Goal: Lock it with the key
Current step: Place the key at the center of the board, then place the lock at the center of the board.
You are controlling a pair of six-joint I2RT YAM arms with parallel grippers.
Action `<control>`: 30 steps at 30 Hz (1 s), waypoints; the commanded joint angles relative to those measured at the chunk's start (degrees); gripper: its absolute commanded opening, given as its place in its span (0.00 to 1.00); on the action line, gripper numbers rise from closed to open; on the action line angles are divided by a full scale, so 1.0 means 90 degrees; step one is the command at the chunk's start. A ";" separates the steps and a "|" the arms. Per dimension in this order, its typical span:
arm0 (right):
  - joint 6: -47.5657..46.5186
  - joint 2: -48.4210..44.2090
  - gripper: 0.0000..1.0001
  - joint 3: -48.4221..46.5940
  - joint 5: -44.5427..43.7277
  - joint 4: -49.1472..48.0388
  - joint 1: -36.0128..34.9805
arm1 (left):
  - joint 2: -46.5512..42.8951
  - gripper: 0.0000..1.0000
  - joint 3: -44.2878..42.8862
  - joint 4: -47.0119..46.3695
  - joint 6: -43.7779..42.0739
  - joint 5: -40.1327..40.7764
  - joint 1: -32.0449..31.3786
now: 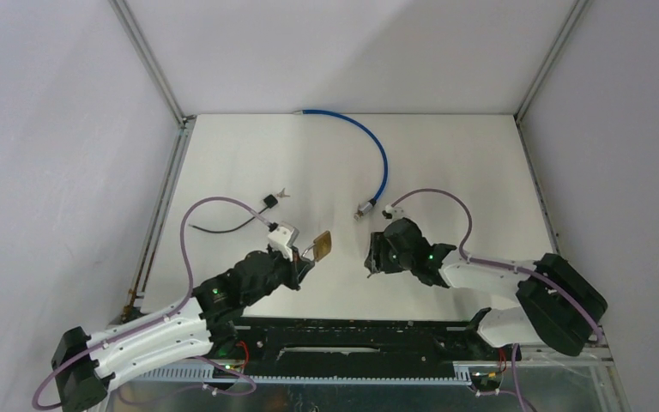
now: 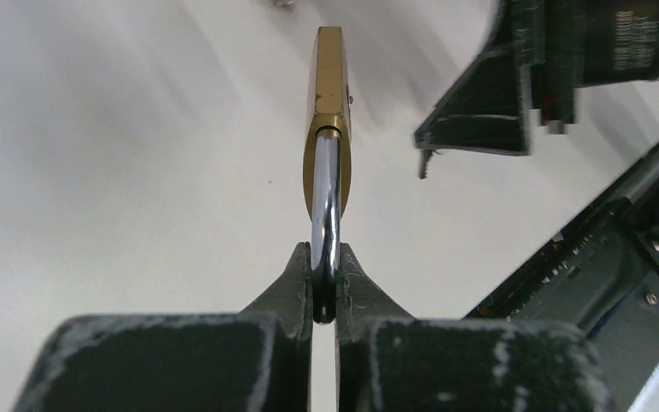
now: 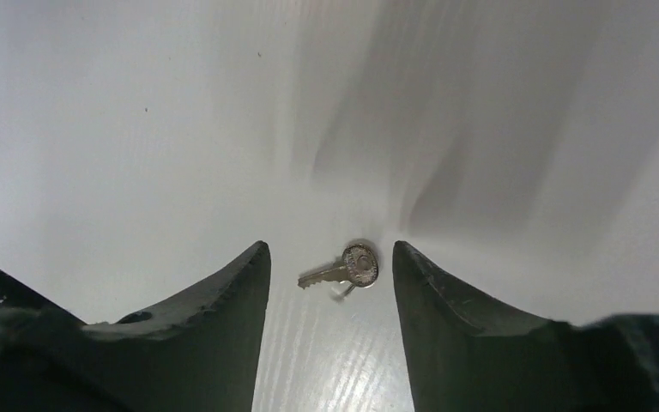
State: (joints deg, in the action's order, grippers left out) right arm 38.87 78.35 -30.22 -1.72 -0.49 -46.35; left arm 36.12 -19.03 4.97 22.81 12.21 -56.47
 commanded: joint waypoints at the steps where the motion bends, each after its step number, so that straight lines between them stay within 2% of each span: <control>1: 0.0035 -0.0700 0.64 -0.0080 -0.0772 0.0541 0.0120 | 0.0039 0.00 0.0303 -0.1129 0.0912 0.0303 0.0400; 4: -0.0070 -0.1216 0.73 -0.0080 -0.1158 0.0976 0.0201 | 0.0088 0.00 0.0605 -0.1208 0.1476 0.0543 0.0552; 13: -0.0325 -0.2013 0.73 -0.0083 -0.1456 0.1252 0.0275 | -0.0108 0.00 0.1459 -0.0910 0.3168 0.1342 0.1075; 15: -0.0307 -0.1997 0.73 -0.0081 -0.1471 0.1263 0.0288 | -0.0325 0.10 0.1611 -0.0723 0.3434 0.1570 0.1137; 20: -0.0284 -0.1973 0.73 -0.0079 -0.1484 0.1258 0.0304 | -0.1002 0.46 0.1811 0.0138 0.4016 0.2275 0.1169; 23: -0.0279 -0.2025 0.73 -0.0084 -0.1524 0.1270 0.0310 | -0.1324 0.56 0.1886 0.0471 0.4148 0.2474 0.1186; 30: -0.0286 -0.2211 0.73 -0.0085 -0.1592 0.1330 0.0352 | -0.1531 0.68 0.1649 0.1104 0.4179 0.2824 0.1187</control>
State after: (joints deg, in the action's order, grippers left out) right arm 36.58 60.31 -30.22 -13.85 11.88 -43.66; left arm 22.98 -2.81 8.75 59.05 32.51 -46.15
